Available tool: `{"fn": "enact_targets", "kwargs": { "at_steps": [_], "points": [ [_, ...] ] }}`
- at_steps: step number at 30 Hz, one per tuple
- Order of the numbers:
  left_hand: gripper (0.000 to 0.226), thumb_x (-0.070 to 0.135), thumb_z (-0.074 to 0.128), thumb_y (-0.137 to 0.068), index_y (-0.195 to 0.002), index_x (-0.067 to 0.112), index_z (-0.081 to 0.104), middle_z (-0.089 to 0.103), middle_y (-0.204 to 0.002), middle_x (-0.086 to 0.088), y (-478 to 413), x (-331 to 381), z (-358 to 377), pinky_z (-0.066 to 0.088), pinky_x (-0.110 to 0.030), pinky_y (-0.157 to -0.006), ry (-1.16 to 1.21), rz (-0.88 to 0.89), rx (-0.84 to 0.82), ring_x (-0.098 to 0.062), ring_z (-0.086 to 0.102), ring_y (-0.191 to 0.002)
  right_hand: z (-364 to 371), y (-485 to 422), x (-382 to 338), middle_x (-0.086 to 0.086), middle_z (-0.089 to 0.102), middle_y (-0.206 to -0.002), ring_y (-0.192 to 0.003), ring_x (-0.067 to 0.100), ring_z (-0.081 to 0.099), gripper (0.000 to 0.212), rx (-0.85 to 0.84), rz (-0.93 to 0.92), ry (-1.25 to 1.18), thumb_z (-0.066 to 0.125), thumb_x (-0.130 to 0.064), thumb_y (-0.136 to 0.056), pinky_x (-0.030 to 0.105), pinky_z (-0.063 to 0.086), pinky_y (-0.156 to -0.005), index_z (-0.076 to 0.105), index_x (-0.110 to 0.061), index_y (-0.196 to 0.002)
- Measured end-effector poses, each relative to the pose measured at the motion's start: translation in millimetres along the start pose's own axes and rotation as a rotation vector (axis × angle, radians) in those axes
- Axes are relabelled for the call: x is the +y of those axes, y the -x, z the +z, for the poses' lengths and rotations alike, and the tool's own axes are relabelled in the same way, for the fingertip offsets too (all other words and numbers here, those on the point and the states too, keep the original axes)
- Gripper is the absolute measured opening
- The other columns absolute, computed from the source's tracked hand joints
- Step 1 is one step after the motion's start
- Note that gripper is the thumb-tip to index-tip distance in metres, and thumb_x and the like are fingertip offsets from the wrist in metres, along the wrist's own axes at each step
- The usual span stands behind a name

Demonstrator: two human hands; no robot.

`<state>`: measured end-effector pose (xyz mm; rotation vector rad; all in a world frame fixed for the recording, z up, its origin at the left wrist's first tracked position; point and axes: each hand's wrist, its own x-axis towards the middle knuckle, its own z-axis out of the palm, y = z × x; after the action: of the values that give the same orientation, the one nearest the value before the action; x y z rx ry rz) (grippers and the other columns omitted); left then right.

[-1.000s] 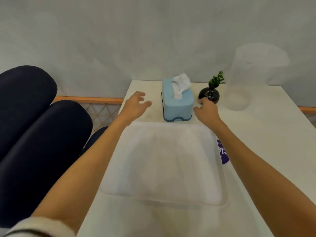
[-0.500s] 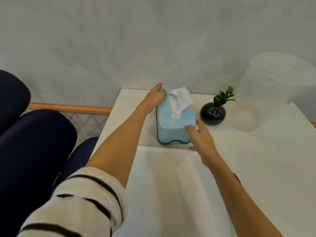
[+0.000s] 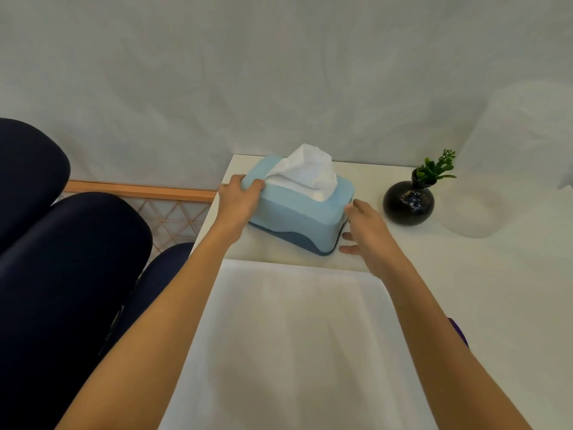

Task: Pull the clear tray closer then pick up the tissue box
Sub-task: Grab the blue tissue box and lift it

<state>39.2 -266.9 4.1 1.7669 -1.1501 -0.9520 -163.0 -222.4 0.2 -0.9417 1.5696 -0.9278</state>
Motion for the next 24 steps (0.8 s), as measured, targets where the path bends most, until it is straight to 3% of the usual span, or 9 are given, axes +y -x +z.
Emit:
{"fn": "enact_targets", "kwargs": {
  "at_steps": [2,6,17,24],
  "points": [
    [0.046,0.039,0.047,-0.093,-0.134,0.019,0.043,0.048,-0.120,-0.002,6.7,-8.0,-6.4,0.038,-0.032,-0.077,0.020,-0.011,0.003,-0.022,0.048,-0.102,9.5,5.3,3.1,0.004,0.050,-0.135,-0.116,0.029,0.054,0.047,-0.061,-0.045,0.039,0.036,-0.033,-0.095,0.043,0.057,-0.078,0.035,-0.028,-0.142],
    [0.042,0.039,0.050,-0.092,-0.127,0.017,0.048,0.053,-0.112,-0.001,9.4,-13.1,-14.1,0.043,-0.028,-0.068,0.032,-0.010,0.010,-0.022,0.052,-0.099,21.2,-4.7,-11.6,0.007,0.051,-0.126,-0.111,0.030,0.052,0.047,-0.014,-0.111,0.111,0.036,-0.027,-0.094,0.048,0.058,-0.083,0.034,-0.025,-0.141],
    [0.046,0.040,0.049,-0.091,-0.127,0.012,0.048,0.054,-0.111,-0.005,-34.5,5.9,-18.1,0.050,-0.044,-0.089,-0.036,-0.010,0.040,-0.028,0.053,-0.101,43.5,-46.8,-53.4,0.003,0.046,-0.113,-0.102,0.025,0.047,0.047,-0.033,-0.130,0.157,0.036,-0.018,-0.093,0.045,0.057,-0.086,0.035,-0.021,-0.140],
    [0.050,0.045,0.048,-0.092,-0.130,0.012,0.047,0.052,-0.112,-0.004,-52.0,6.4,-19.7,0.049,-0.042,-0.090,-0.068,0.017,0.002,-0.025,0.051,-0.100,52.4,-65.0,-59.8,0.003,0.043,-0.111,-0.100,0.023,0.044,0.047,-0.037,-0.123,0.190,0.035,-0.020,-0.096,0.040,0.054,-0.077,0.028,-0.021,-0.143]
  ]
}}
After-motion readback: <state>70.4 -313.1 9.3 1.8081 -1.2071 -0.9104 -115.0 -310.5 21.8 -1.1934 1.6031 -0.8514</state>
